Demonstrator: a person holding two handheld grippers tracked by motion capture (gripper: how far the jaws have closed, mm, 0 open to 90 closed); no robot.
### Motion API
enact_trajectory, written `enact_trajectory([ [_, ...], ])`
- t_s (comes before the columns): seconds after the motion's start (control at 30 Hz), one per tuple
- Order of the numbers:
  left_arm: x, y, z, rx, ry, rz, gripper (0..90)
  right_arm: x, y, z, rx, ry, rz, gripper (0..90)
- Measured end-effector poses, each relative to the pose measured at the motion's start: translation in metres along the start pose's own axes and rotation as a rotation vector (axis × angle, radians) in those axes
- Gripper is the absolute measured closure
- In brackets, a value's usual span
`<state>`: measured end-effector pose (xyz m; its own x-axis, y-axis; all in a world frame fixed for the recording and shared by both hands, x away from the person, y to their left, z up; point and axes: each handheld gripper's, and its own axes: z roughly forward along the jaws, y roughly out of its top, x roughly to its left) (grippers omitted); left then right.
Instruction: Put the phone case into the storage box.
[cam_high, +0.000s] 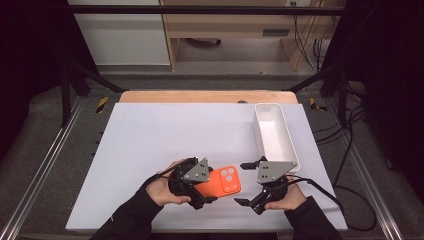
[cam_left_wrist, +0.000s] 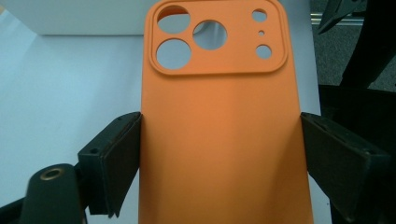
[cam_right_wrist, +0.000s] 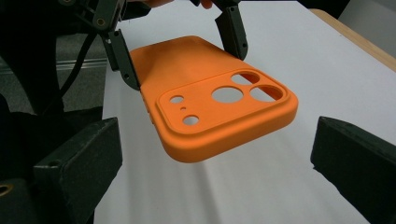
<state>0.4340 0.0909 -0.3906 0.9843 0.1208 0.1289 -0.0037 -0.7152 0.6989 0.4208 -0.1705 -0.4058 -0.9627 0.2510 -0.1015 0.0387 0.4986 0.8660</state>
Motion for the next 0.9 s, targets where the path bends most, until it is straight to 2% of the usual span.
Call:
enact_trajectory([
  [0.43, -0.005, 0.004, 0.000, -0.020, -0.027, 0.025, 15.2, 0.001, 0.005, 0.007, 0.006, 0.032, -0.017, 3.0],
  [0.9, -0.007, 0.008, 0.003, -0.029, -0.048, 0.044, 15.2, 0.000, 0.004, 0.011, -0.010, 0.073, -0.028, 3.7],
])
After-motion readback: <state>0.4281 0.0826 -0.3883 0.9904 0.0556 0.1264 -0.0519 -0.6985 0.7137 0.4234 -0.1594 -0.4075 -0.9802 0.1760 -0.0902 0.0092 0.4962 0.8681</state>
